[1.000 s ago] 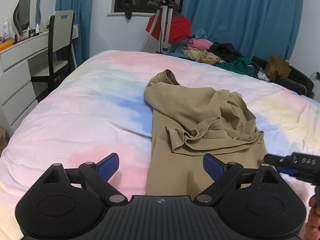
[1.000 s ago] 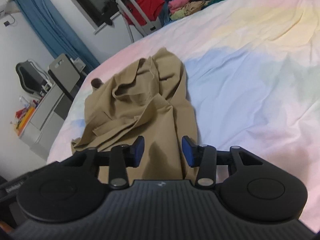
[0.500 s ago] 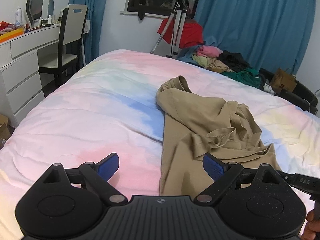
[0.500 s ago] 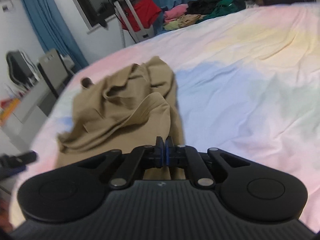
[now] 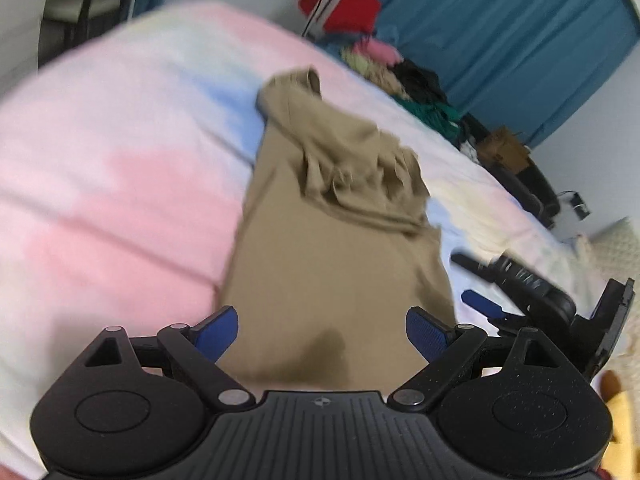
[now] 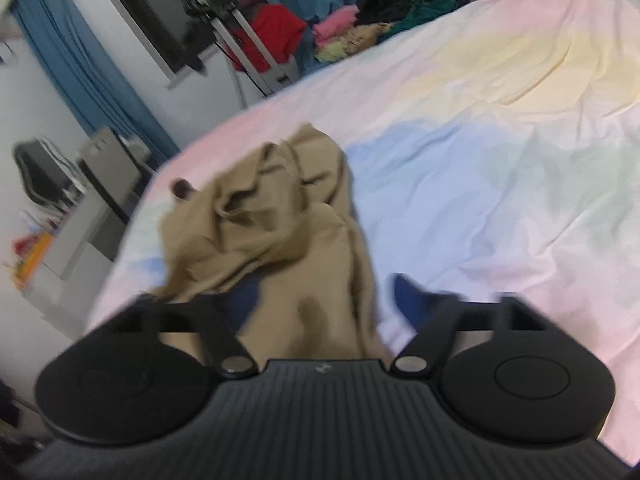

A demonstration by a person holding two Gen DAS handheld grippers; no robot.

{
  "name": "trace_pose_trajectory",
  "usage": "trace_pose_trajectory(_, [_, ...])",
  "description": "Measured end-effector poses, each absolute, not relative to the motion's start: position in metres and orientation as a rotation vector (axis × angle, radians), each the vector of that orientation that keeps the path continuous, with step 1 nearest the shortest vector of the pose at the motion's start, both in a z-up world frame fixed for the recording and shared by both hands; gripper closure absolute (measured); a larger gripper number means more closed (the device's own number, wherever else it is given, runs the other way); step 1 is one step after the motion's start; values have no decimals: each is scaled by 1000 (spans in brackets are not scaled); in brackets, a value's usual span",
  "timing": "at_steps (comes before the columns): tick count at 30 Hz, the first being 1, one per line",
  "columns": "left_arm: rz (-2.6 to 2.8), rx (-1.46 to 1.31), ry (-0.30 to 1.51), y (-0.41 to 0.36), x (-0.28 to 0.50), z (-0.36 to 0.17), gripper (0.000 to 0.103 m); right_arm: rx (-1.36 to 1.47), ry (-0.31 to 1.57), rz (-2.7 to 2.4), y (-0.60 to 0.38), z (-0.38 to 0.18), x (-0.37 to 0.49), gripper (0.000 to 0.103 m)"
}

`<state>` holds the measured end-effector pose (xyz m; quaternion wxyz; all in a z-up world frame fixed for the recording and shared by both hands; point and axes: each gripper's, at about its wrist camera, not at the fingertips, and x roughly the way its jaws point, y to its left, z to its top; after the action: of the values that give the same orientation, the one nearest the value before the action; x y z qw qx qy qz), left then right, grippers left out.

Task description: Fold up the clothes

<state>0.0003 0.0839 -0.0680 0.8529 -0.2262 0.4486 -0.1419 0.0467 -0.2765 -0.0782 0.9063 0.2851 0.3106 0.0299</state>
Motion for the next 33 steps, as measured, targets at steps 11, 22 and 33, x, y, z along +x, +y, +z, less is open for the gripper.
trace_pose_trajectory(11, [-335,-731,1239,83,20,-122,10,725,696,37,-280,-83,46,20])
trace_pose_trajectory(22, [-182,-812,1099,95,21,-125,20,742,731,45,-274,-92,52,20])
trace_pose_trajectory(33, [-170,-810,1049,105,11,-119,48,954,763,238,-266,-77,21,19])
